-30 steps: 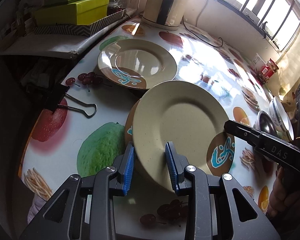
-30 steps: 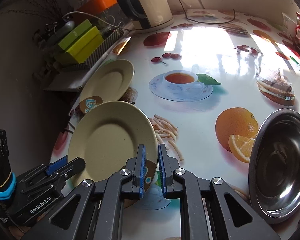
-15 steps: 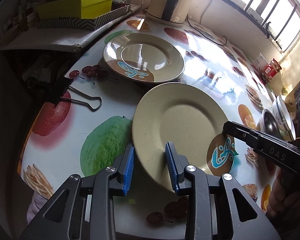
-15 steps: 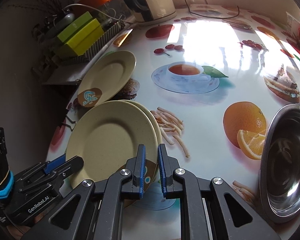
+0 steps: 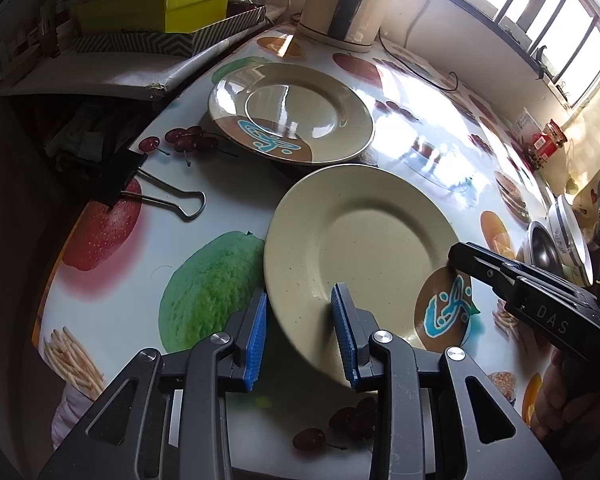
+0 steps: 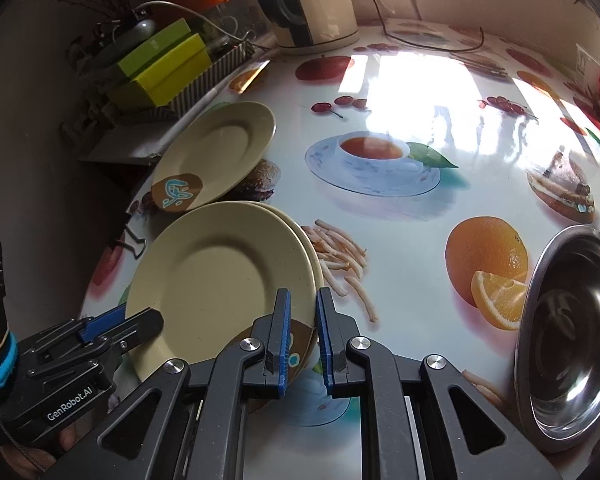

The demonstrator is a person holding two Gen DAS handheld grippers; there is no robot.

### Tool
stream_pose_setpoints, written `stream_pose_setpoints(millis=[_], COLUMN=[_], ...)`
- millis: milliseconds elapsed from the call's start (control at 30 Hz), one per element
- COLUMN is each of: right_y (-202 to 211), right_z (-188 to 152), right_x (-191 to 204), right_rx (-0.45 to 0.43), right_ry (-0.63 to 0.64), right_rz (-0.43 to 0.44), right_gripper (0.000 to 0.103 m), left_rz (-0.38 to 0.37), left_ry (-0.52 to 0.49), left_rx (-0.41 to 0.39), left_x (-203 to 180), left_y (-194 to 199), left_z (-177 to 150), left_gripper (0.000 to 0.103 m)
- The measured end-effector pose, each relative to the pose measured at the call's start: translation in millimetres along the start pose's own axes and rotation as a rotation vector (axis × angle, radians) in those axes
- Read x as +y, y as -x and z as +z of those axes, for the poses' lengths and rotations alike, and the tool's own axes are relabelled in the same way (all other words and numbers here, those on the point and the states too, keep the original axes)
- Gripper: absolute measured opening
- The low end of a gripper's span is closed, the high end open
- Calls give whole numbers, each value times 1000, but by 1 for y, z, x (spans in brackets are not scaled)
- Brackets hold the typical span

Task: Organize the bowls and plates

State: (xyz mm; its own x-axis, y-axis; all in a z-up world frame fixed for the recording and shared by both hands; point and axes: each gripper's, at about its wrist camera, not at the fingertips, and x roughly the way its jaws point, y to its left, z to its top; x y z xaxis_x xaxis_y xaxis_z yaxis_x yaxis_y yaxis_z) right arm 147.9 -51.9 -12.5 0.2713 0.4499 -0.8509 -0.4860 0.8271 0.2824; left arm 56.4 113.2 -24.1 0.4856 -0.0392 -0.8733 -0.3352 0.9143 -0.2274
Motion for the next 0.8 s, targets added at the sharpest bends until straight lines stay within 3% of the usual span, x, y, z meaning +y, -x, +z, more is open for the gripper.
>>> stream_pose_setpoints(millis=[600, 800], right_y=[0, -1], right_z=[0, 2], right_x=[2, 1], right_rx=[-3, -3], right_ry=[3, -2], right_rz=[-1, -10], right_gripper=[14, 20], left_rz=[-17, -29], left_ry=[-1, -3], left_rx=[0, -12], left_x=[3, 4], left_y=[-3, -1], left_z=[0, 2], left_gripper=[35, 39])
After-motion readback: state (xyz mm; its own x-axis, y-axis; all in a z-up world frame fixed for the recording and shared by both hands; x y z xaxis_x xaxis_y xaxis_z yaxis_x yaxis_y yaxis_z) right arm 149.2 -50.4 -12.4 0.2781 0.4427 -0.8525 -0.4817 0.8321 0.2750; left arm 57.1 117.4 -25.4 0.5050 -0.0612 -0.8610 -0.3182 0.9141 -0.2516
